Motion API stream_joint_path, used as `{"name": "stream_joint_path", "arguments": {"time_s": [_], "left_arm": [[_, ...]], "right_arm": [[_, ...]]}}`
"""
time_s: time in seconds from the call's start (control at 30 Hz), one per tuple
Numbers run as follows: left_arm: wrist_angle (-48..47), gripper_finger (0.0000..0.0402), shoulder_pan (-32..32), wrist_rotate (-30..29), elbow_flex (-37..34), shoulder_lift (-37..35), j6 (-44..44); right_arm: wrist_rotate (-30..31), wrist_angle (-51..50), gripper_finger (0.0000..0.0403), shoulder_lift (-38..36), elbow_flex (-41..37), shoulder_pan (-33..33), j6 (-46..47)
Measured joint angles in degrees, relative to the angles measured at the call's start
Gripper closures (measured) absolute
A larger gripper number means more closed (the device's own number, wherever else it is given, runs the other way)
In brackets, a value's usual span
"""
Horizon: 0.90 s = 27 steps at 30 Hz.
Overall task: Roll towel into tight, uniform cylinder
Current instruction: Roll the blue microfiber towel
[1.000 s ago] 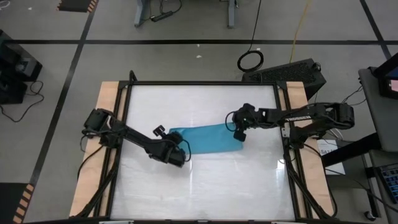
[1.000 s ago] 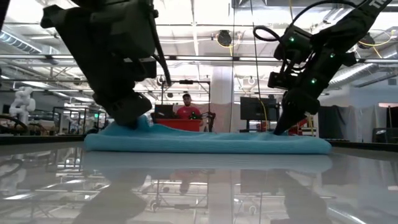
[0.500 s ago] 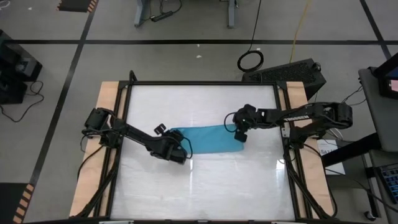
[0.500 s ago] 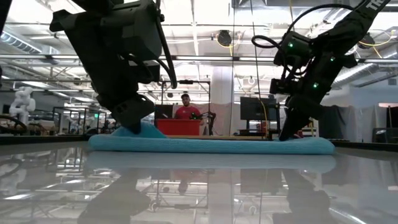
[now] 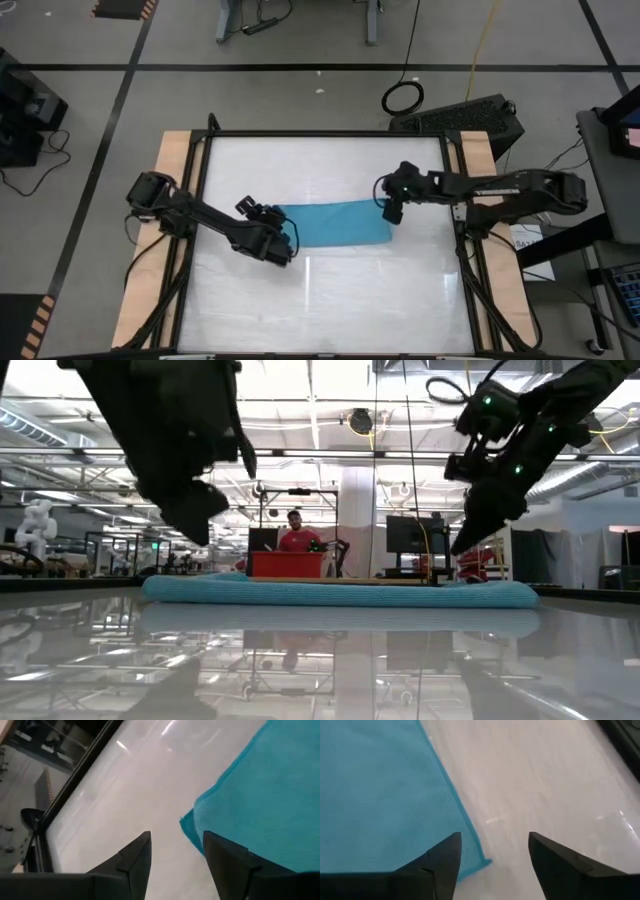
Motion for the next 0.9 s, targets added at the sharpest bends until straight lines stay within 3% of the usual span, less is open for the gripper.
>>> {"name": "stream_joint_path", "arguments": {"time_s": [0.17,0.3,0.6,0.9], "left_arm": [[12.7,0.0217,-1.4,1.0,-0.4,-0.7,11.2],[25.7,0.0217,0.3,5.4,-2.9,1.1,21.7],[27.2,0.0217,7.6,7.1,-6.9,2.7,22.5],[28.0,0.0217,10.4,10.7,-9.5,2.6,23.6]], "right_arm": [[-6.8,2.2,0.0184,-2.3,0.0,1.6,0.2],[-7.4,2.9,0.0195,-0.8,0.0,3.4,0.3],[-7.2,3.8,0.0216,5.4,0.0,5.4,3.3],[-7.3,4.4,0.0234,14.2,0.0,7.8,5.0]]}}
